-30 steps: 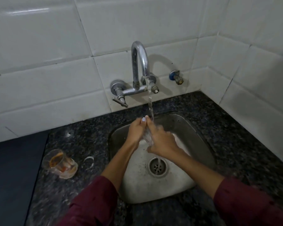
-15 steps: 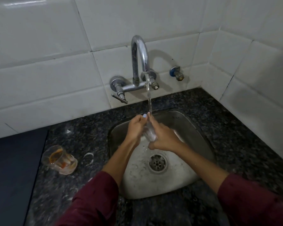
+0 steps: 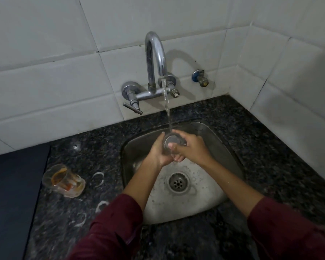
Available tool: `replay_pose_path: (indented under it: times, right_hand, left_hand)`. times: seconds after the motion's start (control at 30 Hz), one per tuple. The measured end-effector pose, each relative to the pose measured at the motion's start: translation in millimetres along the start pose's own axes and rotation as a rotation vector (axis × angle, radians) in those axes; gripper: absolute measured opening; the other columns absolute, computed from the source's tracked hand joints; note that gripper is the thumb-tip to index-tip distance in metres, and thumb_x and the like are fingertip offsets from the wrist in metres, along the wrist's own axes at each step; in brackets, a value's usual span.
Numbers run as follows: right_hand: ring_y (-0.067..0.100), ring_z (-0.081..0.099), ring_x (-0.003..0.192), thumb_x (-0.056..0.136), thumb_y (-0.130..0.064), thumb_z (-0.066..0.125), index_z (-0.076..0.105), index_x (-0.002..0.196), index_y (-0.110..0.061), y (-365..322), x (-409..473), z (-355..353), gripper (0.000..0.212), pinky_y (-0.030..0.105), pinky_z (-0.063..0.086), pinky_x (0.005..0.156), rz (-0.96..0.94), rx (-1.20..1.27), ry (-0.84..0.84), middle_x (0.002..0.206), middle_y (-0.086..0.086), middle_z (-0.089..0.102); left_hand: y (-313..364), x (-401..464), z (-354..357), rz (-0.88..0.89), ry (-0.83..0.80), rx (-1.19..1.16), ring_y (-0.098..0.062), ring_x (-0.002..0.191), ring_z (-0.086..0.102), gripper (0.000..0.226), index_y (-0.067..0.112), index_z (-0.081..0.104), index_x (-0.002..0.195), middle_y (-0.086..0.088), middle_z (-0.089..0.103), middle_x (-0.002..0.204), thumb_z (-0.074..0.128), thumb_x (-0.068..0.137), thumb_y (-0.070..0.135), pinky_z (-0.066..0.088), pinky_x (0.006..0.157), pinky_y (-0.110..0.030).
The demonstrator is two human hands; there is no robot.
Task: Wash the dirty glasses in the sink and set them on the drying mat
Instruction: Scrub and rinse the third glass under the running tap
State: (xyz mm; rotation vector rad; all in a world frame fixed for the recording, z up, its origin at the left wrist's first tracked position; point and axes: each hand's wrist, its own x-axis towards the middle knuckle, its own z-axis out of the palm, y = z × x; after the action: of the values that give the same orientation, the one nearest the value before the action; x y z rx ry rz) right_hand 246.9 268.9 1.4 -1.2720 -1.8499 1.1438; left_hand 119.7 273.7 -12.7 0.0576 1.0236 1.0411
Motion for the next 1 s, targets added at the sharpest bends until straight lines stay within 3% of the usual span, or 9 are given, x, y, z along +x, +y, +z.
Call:
replay_pose_path:
  times: [0.1,0.17,0.3,0.37,0.47,0.63,0.73,0.9,1.0]
  right_hand:
    - [0.016,0.070,0.055,0.093,-0.031,0.055,0.050,0.134,-0.022,4,2,-3,0.043,0.020,0.057,0.061,-0.012,-0.081,0.002,0.067,0.012,0.072]
    - [0.021,0.070,0.057,0.098,-0.032,0.043,0.051,0.133,-0.024,5,0,-7,0.037,0.026,0.059,0.059,0.000,-0.014,0.000,0.066,0.007,0.071]
    - [0.016,0.069,0.087,0.098,-0.043,0.035,0.052,0.132,-0.030,17,-5,-6,0.040,0.034,0.060,0.069,0.130,0.100,-0.008,0.102,-0.005,0.065]
    - [0.015,0.064,0.096,0.099,-0.040,0.036,0.057,0.125,-0.029,22,-5,0,0.035,0.039,0.054,0.084,0.243,0.236,-0.029,0.108,-0.002,0.064]
    - [0.012,0.058,0.102,0.094,-0.022,0.050,0.058,0.117,-0.032,23,-3,5,0.026,0.037,0.047,0.091,0.273,0.483,-0.100,0.116,0.001,0.064]
    - [0.015,0.056,0.118,0.068,-0.024,0.074,0.043,0.131,-0.030,26,-2,22,0.070,0.036,0.046,0.101,0.178,0.404,-0.150,0.126,-0.001,0.060]
    - [0.011,0.057,0.115,0.068,-0.025,0.078,0.043,0.130,-0.032,24,0,30,0.072,0.037,0.047,0.100,0.117,0.345,-0.087,0.121,-0.008,0.060]
    - [0.012,0.057,0.116,0.066,-0.018,0.084,0.042,0.129,-0.025,19,6,29,0.076,0.036,0.047,0.101,0.032,0.249,-0.033,0.122,-0.003,0.059]
    - [0.012,0.060,0.110,0.063,-0.025,0.086,0.044,0.129,-0.023,15,9,21,0.078,0.030,0.049,0.096,0.031,0.149,0.016,0.119,-0.004,0.062]
  left_hand:
    - [-2,7,0,0.005,-0.101,0.066,-0.022,0.055,0.058,0.054,0.007,0.061,0.075,-0.013,0.063,0.063,0.038,0.096,0.051,0.041,0.056,-0.027]
    - [-5,8,-3,0.047,-0.121,0.102,-0.025,0.066,0.062,0.042,0.006,0.063,0.079,-0.015,0.067,0.072,0.048,0.093,0.042,0.046,0.065,-0.032]
    - [-7,9,-14,0.304,-0.171,0.304,-0.029,0.094,0.066,0.021,0.006,0.063,0.103,-0.020,0.064,0.105,0.067,0.082,0.008,0.054,0.083,-0.043]
    - [-11,1,-16,0.519,-0.083,0.551,-0.019,0.088,0.069,0.043,0.010,0.059,0.107,-0.010,0.067,0.101,0.070,0.072,-0.012,0.057,0.079,-0.036]
    - [-20,-1,-24,0.708,-0.038,0.740,-0.015,0.098,0.067,0.072,0.021,0.051,0.118,0.000,0.067,0.109,0.081,0.060,-0.010,0.056,0.082,-0.029]
    - [-28,-6,-41,0.860,0.000,0.869,0.001,0.099,0.063,0.074,0.026,0.049,0.121,0.011,0.063,0.111,0.080,0.056,0.009,0.051,0.082,-0.018]
    - [-25,-10,-41,0.878,-0.037,0.892,0.007,0.100,0.060,0.075,0.019,0.043,0.128,0.011,0.058,0.115,0.076,0.061,0.009,0.049,0.085,-0.015]
    - [-8,-12,-49,0.722,-0.173,0.917,-0.003,0.117,0.056,0.088,0.026,0.037,0.137,0.005,0.054,0.131,0.062,0.059,-0.008,0.052,0.092,-0.031]
    - [16,-19,-40,0.616,0.022,0.690,-0.025,0.128,0.050,0.081,0.015,0.027,0.149,-0.012,0.042,0.147,0.059,0.078,-0.008,0.048,0.097,-0.044]
